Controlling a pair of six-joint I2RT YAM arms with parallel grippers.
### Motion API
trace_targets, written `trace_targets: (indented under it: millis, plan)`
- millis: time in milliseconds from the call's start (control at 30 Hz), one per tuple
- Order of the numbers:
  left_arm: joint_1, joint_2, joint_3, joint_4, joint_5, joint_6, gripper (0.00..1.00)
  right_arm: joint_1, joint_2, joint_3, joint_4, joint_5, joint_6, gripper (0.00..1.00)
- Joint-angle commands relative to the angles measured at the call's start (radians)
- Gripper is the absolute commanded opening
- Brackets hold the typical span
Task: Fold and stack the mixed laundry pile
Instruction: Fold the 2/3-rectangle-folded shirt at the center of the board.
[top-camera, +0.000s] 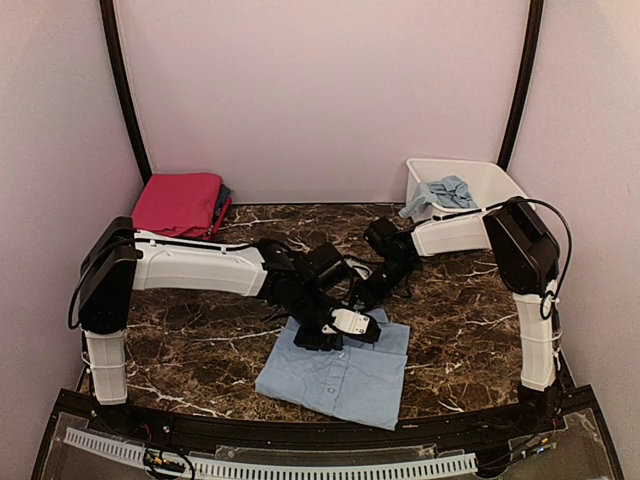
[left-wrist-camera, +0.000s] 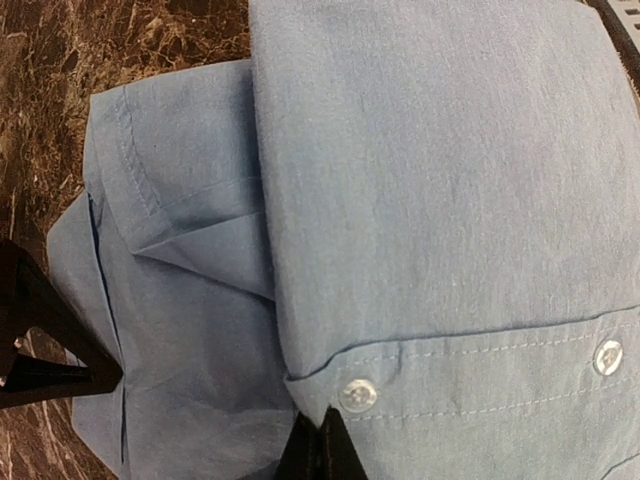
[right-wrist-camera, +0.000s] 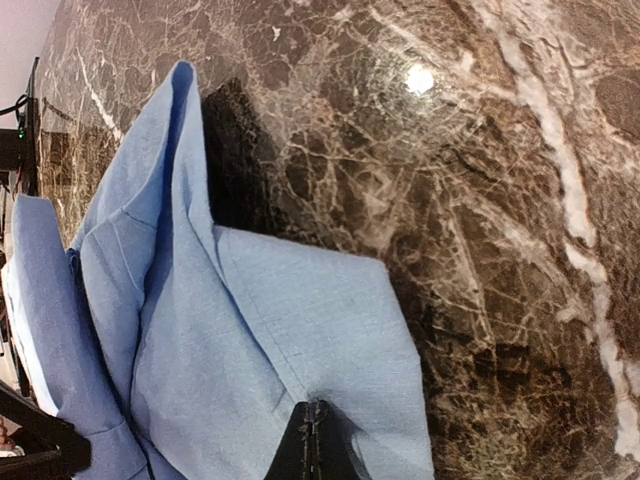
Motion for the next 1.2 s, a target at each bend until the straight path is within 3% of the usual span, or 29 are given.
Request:
trace_targets:
  millis: [0,267,600,967,1100,1167]
  plan:
    - [0.023,-0.034,0.055,-0.014,-0.044,0.034,0.0,0.003,0.033,0.0,-0.009,0.013,-0.012,0.0]
    - [0.08,0.0,0.136,0.047,-0.053,0.103,0.0,0.017,0.025,0.001,-0.011,0.006,-0.017,0.0]
    - [0.104,0.037,0.114,0.145,-0.103,0.18,0.0,0.009,-0.045,0.077,-0.053,0.032,-0.017,0.0]
    - [0.104,0.021,0.096,0.191,-0.09,0.206,0.0,-0.073,-0.139,0.138,-0.077,0.074,0.014,0.11]
    - [0.104,0.023,0.063,0.262,-0.073,0.216,0.02,-0.114,-0.234,0.044,-0.018,0.072,0.069,0.29]
    - [0.103,0.028,0.032,0.332,-0.081,0.19,0.09,-0.139,-0.293,-0.034,0.034,0.083,0.142,0.31]
